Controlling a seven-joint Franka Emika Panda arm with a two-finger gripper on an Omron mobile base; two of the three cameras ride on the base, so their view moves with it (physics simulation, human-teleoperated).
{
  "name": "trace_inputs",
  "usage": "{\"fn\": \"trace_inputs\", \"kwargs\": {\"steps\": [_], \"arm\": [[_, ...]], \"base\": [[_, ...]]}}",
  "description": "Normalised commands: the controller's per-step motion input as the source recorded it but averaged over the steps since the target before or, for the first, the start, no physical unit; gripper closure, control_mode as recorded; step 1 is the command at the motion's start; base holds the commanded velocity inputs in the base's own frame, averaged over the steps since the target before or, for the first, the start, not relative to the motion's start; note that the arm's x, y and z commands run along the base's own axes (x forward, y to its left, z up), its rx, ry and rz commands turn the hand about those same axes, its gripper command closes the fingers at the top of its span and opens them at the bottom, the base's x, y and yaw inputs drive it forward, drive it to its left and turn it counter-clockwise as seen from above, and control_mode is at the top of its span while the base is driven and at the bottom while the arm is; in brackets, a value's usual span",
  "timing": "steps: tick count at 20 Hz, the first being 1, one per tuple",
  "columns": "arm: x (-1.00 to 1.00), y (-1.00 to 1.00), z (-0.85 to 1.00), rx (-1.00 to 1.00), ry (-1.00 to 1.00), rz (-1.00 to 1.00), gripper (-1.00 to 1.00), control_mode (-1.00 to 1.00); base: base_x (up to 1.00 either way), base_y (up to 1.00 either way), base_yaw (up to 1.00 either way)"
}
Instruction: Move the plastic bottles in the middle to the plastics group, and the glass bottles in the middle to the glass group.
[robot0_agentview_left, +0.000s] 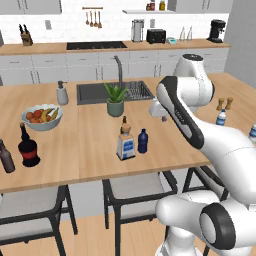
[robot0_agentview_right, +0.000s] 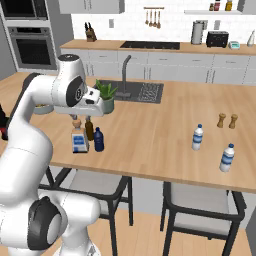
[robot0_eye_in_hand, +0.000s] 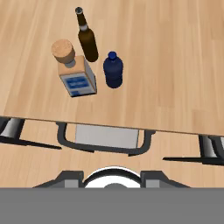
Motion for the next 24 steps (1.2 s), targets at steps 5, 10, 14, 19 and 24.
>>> {"fn": "trace_inputs", "kwargs": {"steps": [5, 10, 14, 19, 24], "arm": [[-0.01, 0.02, 0.0, -0.01, -0.01, 0.0, -1.0, -1.0], [-0.03, 0.0, 0.0, 0.0, 0.0, 0.0, -1.0, -1.0], [-0.16, 0.11, -0.13, -0.01, -0.04, 0.03, -1.0, -1.0], [0.35, 0.11, -0.29, -0.02, -0.09, 0.1, -1.0, -1.0], [0.16, 0.82, 0.0, -0.02, 0.0, 0.03, -1.0, -1.0]], "base": [[0.0, 0.0, 0.0], [0.0, 0.0, 0.0], [0.0, 0.0, 0.0], [0.0, 0.0, 0.0], [0.0, 0.0, 0.0]]}}
